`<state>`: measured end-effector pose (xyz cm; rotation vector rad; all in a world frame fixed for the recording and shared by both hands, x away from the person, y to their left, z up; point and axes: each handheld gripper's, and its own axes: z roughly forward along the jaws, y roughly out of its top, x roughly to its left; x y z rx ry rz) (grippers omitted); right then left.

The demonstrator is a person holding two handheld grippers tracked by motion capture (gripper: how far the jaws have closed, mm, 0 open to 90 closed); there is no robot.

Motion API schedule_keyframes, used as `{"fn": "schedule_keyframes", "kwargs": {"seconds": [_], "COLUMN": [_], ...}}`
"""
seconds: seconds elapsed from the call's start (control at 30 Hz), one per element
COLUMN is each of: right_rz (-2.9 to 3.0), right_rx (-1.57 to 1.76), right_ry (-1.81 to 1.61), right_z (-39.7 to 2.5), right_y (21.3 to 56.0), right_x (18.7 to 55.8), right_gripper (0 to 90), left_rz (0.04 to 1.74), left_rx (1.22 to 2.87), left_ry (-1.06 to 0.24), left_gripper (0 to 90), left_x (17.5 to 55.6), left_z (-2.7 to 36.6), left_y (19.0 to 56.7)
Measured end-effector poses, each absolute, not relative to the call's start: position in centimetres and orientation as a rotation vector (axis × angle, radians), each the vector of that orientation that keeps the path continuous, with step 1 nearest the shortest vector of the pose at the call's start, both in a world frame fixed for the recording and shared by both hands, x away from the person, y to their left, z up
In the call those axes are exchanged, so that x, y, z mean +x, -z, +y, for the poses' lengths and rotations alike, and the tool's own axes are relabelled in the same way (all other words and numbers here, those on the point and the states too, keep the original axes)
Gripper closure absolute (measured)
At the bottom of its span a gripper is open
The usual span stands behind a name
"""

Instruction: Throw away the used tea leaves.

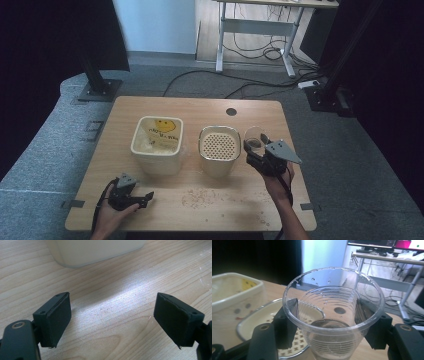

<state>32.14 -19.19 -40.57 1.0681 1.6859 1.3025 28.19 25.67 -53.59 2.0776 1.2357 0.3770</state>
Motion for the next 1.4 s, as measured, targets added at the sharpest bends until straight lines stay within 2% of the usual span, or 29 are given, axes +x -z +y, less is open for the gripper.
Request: {"fn": "schedule_keyframes", "kwargs": {"seconds": [0.47, 0.83, 1.4], "right_rz": [1.741, 1.792, 1.846], "right_rx": [0.993, 0.842, 0.738], "right_ry": [-1.123, -0.9, -0.778], "right_z": [-17.9, -15.4, -13.2], "right_y": [39.0, 38.5, 39.2], "right_x": [34.2, 36.0, 36.9], "right_gripper": [36.2, 36.4, 36.6], "left_rz": [1.241, 1.244, 1.251], "left_rx": [2.098, 2.101, 2.106], "left_ry": [-0.367, -0.361, -0.359], "left_gripper": [14.8, 14.8, 14.8], "left_x": [28.3, 28.4, 28.4], "left_z": [25.7, 25.8, 25.9], "left_y": [53.8, 53.9, 53.9]}}
